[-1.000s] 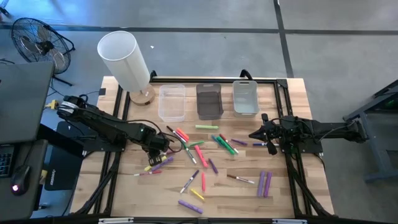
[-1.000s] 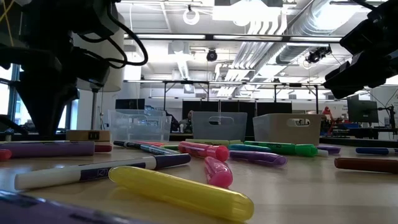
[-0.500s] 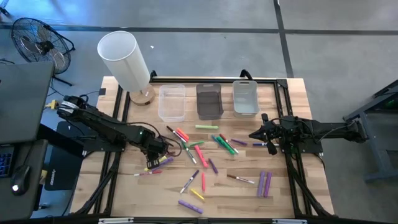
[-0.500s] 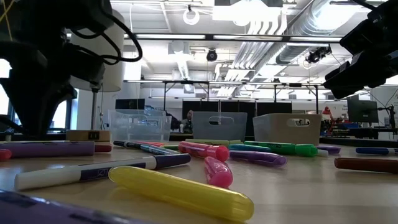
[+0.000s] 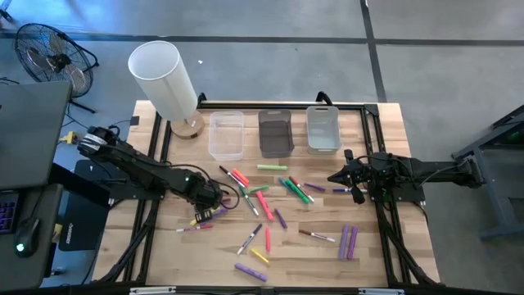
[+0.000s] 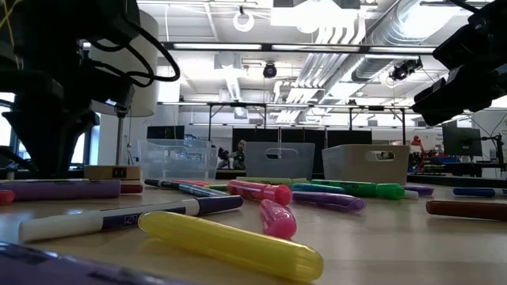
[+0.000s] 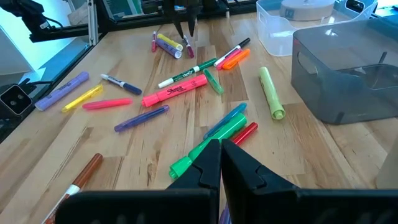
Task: Pick & Place Markers
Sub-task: Put the purple dry erase marker into the transparent bin
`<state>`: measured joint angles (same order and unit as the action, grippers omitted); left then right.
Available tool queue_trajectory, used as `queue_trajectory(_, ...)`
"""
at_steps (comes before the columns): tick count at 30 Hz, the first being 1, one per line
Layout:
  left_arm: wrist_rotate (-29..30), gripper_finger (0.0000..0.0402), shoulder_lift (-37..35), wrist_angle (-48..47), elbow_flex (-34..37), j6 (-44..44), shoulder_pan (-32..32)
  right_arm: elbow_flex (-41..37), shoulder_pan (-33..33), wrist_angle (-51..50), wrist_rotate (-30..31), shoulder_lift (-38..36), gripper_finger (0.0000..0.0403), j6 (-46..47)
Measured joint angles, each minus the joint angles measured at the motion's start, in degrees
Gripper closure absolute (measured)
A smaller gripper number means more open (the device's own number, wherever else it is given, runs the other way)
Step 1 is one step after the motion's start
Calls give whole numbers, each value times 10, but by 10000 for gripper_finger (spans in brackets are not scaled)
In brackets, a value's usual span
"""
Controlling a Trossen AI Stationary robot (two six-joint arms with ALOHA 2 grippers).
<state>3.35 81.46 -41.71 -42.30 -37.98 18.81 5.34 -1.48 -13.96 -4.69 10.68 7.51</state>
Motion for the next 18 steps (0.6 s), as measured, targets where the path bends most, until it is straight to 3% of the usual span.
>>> queue_trajectory(13,17,295,64,17,-2,-13,0,0,0,0,0,2,400,0)
queue_trajectory(18,20,339,64,18,-2,-8,0,0,0,-1,0,2,400,0)
